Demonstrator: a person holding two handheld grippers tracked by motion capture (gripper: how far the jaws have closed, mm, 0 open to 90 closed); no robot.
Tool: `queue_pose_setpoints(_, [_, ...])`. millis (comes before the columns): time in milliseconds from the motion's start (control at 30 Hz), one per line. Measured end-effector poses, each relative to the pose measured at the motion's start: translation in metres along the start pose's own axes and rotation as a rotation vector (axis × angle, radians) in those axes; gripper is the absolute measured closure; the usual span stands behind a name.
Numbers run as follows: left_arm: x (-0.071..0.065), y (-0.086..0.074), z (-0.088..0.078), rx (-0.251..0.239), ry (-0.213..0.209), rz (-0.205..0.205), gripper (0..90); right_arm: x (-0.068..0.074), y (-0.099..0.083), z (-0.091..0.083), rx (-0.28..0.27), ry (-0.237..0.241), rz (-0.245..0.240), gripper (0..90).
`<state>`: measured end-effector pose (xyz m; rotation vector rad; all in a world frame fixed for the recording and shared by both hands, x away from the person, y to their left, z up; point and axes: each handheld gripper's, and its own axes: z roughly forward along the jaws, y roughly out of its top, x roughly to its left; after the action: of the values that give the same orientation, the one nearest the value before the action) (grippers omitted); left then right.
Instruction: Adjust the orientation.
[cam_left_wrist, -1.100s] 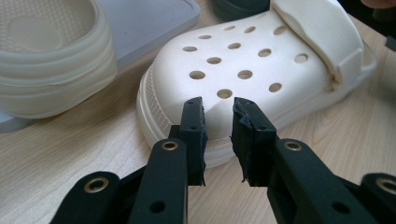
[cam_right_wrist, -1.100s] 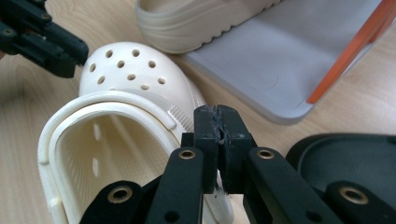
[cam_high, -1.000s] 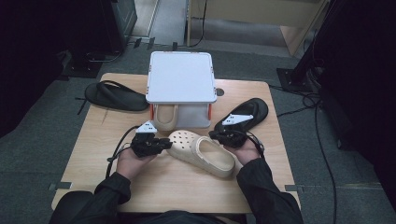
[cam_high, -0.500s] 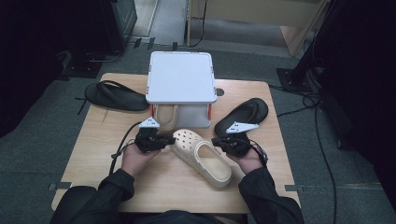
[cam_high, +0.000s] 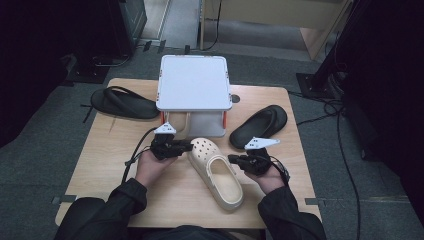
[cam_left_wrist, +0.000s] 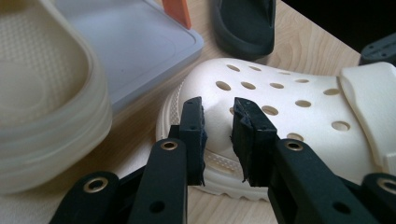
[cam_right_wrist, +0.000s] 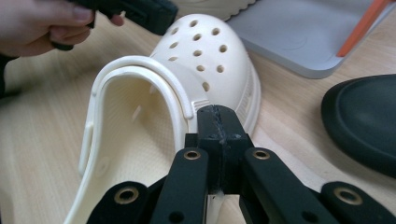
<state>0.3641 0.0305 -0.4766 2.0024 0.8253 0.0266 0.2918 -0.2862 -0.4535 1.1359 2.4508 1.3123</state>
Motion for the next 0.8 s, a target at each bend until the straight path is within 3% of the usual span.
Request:
queue_pose_setpoints(233, [0.001, 0.004, 0.005, -0.026, -0.012, 0.000, 74.2, 0.006, -0.002, 0.000, 0.007, 0.020, 0.005, 90.0])
queue_pose_setpoints(333, [0.000, 0.007, 0.008, -0.020, -0.013, 0.012, 73.8, 0.006, -0.002, 0.000, 0.017, 0.066, -0.004, 90.0])
queue_pose_setpoints(500, [0.001, 0.009, 0.011, -0.026, -0.028, 0.017, 73.7, 0.010, -0.005, -0.001, 0.016, 0.070, -0.005, 89.8])
queue_pose_setpoints(600, [0.001, 0.011, 0.011, -0.019, -0.026, 0.032, 73.2, 0.011, -0.005, -0.002, 0.018, 0.050, -0.031, 84.3])
queue_pose_setpoints(700, [0.001, 0.014, 0.009, -0.007, -0.026, 0.030, 70.4, 0.006, -0.003, -0.003, 0.025, 0.051, -0.019, 80.2])
queue_pose_setpoints(800, [0.000, 0.017, 0.003, -0.024, -0.028, 0.031, 69.4, 0.004, 0.000, -0.006, -0.006, 0.057, -0.021, 74.1])
